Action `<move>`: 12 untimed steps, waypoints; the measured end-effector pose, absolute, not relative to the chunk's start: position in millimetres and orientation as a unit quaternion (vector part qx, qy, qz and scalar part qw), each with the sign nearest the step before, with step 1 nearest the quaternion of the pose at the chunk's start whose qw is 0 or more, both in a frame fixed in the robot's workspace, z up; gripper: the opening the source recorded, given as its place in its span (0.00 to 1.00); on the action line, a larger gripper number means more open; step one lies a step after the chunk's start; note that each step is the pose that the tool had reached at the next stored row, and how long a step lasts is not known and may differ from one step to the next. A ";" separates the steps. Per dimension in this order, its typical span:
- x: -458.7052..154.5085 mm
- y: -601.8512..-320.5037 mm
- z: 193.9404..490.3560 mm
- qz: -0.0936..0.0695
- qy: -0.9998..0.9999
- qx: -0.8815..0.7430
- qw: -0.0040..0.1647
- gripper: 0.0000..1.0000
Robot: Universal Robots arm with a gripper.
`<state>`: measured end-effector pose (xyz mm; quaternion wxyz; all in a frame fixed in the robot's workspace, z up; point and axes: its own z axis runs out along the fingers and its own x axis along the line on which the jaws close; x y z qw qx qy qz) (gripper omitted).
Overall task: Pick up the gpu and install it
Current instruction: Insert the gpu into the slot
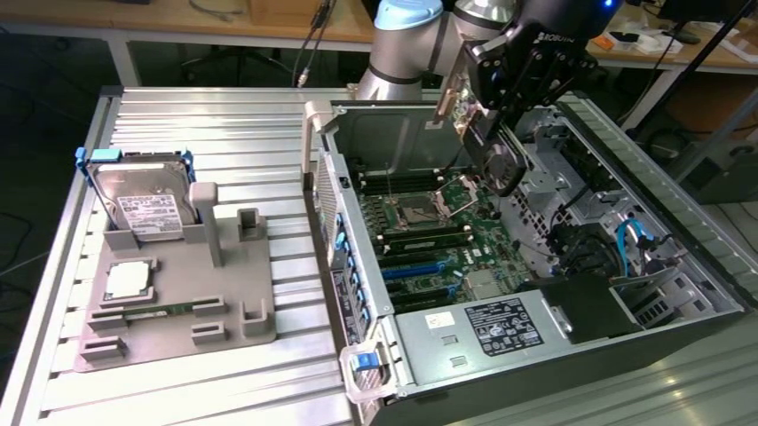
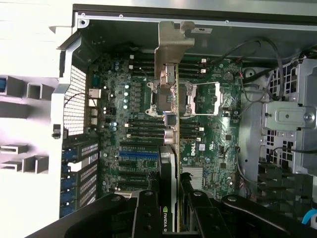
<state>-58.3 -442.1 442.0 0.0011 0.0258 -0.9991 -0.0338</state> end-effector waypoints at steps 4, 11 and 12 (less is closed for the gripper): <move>-58.3 -442.1 442.0 -0.034 -0.999 0.029 0.001 0.27; -58.3 -442.1 442.0 -0.034 -0.999 0.033 0.001 0.27; -58.3 -442.1 442.0 -0.034 -0.999 0.034 0.001 0.27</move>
